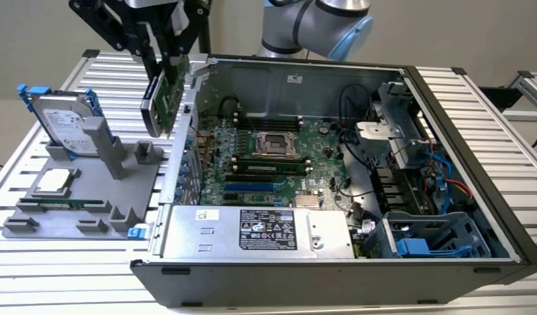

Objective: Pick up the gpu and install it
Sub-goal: 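Pick up the gpu and move the gpu toward the slot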

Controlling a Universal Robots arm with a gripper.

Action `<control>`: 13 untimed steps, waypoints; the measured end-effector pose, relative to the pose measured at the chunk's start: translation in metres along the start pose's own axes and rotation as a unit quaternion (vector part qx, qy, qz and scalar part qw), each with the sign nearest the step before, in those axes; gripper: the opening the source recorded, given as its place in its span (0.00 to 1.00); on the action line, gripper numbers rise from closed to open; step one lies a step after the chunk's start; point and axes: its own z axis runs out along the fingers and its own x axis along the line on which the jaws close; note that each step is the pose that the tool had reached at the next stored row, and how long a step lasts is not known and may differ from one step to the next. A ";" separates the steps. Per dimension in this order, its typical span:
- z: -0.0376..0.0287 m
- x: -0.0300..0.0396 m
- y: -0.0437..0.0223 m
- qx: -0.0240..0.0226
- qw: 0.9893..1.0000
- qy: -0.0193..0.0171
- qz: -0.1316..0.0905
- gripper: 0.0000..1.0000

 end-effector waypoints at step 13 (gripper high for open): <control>0.0011 -0.0246 0.0016 0.000 1.000 0.000 0.000 0.00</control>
